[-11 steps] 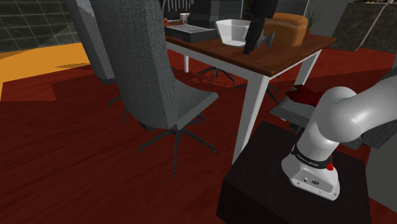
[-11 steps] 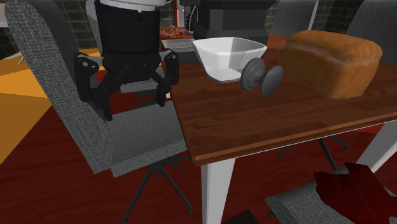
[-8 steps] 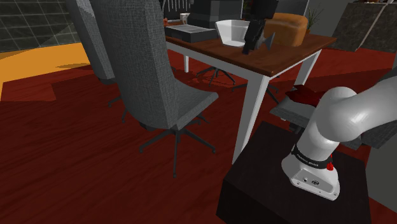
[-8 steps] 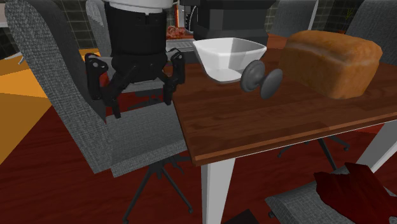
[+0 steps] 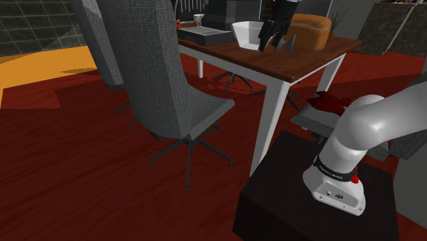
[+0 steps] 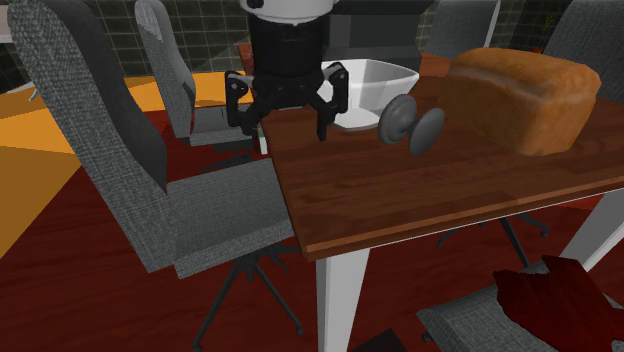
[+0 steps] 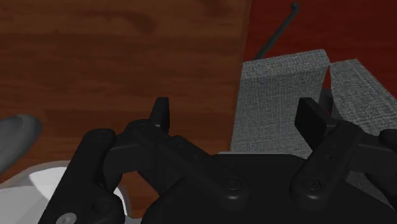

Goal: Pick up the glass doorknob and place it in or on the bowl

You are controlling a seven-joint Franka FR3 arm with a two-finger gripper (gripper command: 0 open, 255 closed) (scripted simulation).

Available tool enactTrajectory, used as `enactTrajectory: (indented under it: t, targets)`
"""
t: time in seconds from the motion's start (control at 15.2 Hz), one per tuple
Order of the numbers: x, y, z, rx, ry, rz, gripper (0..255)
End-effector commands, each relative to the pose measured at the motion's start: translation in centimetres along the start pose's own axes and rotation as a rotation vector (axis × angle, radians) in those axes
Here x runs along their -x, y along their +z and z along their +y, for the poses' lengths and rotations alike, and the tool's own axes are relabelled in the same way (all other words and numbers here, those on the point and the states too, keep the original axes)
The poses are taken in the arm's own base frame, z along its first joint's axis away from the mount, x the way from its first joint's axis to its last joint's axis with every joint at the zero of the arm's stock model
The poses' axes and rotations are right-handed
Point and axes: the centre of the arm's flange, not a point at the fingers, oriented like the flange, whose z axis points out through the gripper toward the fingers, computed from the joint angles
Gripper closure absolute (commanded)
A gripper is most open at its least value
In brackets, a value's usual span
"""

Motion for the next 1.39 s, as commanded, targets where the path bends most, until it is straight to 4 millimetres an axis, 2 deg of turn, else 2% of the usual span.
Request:
enactTrajectory:
  t: [0.0,0.46,0.86,0.92,1.32]
  targets:
    - [-0.3,0.3,2.0,0.043,0.081,0.029,0]
    - [-0.5,0.0,8.6,0.188,0.359,0.124,0]
    - [0.9,-0.9,14.0,0.312,0.598,0.206,0]
    - [1.2,-1.1,14.7,0.326,0.626,0.216,0]
    - [0.9,1.9,15.8,0.326,0.626,0.216,0]
